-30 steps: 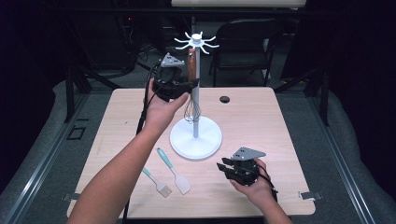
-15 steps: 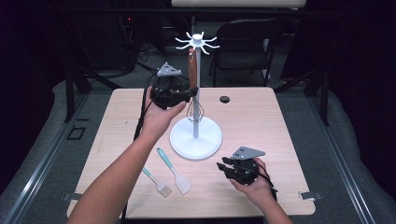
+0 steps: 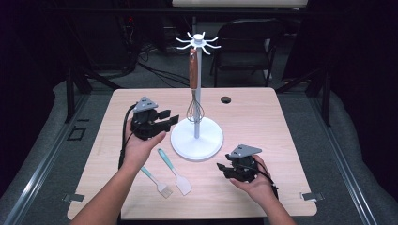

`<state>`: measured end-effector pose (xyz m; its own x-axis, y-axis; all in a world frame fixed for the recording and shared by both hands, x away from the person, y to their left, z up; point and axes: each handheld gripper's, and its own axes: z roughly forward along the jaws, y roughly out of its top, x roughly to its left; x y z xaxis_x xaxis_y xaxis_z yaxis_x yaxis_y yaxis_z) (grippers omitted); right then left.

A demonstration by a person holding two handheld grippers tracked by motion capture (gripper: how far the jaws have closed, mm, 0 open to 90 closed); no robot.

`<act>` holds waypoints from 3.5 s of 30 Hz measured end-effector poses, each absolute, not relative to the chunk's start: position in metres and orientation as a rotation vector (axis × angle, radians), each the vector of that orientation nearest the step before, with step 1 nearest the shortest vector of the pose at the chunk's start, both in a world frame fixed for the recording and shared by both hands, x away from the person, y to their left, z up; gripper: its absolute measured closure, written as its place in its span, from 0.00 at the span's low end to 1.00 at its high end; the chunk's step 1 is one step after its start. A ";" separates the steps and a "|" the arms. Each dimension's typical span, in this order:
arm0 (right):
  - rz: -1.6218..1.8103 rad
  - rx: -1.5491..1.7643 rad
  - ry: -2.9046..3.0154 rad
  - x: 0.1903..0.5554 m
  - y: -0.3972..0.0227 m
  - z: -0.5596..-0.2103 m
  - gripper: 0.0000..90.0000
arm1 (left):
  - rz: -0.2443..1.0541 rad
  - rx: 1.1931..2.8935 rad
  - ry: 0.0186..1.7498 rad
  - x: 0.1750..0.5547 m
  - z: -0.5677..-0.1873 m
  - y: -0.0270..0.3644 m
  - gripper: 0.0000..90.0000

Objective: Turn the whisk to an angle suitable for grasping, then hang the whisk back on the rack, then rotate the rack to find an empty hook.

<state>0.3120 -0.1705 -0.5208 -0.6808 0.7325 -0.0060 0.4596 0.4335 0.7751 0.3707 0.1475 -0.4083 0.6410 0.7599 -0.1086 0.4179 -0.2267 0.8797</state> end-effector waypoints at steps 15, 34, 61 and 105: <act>1.250 1.026 2.486 0.340 -0.175 -0.485 0.93 | 0.400 1.799 1.033 0.337 -0.454 0.204 0.63; 1.388 0.895 2.378 0.379 -0.179 -0.432 1.00 | 0.433 1.780 1.157 0.336 -0.495 0.242 0.58; 1.620 0.712 2.260 0.433 -0.169 -0.300 1.00 | 0.446 1.798 1.159 0.328 -0.499 0.238 0.58; 1.539 0.608 2.196 0.417 -0.145 -0.260 1.00 | 0.439 1.770 1.187 0.327 -0.499 0.246 0.57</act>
